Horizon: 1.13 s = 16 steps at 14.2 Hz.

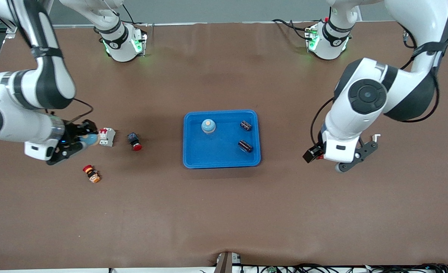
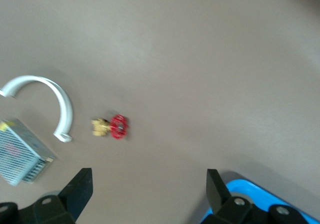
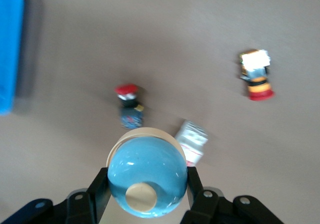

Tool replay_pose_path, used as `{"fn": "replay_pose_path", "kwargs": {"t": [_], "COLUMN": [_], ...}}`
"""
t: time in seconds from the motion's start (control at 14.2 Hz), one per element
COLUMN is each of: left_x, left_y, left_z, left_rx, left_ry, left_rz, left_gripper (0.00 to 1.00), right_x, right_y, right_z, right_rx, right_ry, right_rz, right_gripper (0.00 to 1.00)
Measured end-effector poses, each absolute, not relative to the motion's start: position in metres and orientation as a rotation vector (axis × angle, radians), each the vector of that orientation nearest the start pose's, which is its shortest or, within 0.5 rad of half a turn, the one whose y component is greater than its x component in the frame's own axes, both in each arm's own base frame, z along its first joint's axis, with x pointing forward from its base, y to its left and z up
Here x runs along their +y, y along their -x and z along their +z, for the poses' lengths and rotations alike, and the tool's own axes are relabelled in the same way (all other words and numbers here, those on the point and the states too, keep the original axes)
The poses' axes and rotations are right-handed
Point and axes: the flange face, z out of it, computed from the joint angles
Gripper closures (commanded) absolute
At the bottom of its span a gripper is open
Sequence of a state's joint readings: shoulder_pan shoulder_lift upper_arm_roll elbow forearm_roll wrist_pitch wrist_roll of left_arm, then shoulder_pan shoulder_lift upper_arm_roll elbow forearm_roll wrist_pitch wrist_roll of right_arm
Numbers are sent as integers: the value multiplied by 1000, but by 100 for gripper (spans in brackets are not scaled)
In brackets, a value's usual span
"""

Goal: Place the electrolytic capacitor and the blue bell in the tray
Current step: 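Carry the bell toward the tray while the left gripper withdraws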

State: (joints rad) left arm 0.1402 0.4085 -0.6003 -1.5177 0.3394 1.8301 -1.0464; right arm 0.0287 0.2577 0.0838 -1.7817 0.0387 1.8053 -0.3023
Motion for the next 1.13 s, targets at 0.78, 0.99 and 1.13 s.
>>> {"fn": "replay_pose_path", "kwargs": {"t": [0.78,0.99,1.13], "left_x": [-138,-111,-95], "left_y": [-614,-597,-584], "left_z": [548,585,606], "left_rx": [-468,-426,-373], "left_ry": [3028,3058,3079], "left_rz": [-69,-60,-41], "left_gripper": [0,0,0], "right_x": [337,367,376], "right_y": [-548,-546,-550], "right_z": [404,367,344], "right_rx": [-40,1,18], "right_ry": [3068,3054,3048], "right_rz": [91,60,49], "right_gripper": [68,68,68]}}
